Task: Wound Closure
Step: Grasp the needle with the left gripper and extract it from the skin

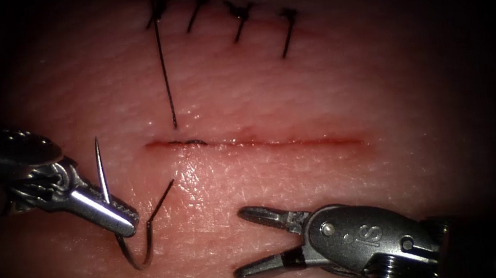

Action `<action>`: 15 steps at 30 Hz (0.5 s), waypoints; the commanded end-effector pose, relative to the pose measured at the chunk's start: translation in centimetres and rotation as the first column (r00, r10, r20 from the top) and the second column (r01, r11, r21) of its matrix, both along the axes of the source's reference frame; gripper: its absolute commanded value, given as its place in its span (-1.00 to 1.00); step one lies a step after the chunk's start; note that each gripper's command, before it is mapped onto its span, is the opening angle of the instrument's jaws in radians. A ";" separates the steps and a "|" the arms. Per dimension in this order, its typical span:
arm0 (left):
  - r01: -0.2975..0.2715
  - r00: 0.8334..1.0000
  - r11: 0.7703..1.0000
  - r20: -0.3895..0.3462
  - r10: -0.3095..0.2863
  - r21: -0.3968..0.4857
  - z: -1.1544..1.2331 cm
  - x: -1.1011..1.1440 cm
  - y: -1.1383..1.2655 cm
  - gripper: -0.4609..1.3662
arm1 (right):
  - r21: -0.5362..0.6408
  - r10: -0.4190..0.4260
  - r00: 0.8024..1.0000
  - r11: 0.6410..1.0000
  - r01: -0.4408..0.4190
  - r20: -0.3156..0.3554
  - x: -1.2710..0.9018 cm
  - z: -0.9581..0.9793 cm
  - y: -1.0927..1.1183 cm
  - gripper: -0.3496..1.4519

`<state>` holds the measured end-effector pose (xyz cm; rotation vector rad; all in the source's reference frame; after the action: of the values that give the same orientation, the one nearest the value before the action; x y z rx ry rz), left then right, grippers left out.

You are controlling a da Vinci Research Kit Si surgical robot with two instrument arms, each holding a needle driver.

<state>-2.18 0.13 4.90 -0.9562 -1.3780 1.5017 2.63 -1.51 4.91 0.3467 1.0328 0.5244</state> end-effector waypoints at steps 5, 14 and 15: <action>0.042 0.995 0.972 0.096 -0.021 -0.230 -0.28 0.04 0.03 -0.88 | -0.004 0.004 1.000 1.000 -0.004 0.002 0.01 0.03 0.01 0.26; 0.130 0.990 0.686 0.135 -0.046 -0.716 -0.85 0.04 0.08 -0.88 | -0.009 0.014 1.000 1.000 -0.014 0.009 0.01 0.06 0.02 0.26; 0.131 0.990 0.646 0.132 -0.047 -0.752 -0.89 0.03 0.08 -0.88 | -0.009 0.015 1.000 1.000 -0.015 0.010 0.01 0.06 0.02 0.26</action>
<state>-2.19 0.21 3.92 -1.6291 -0.6289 2.0542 2.64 -1.48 4.98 0.3280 1.0290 0.5333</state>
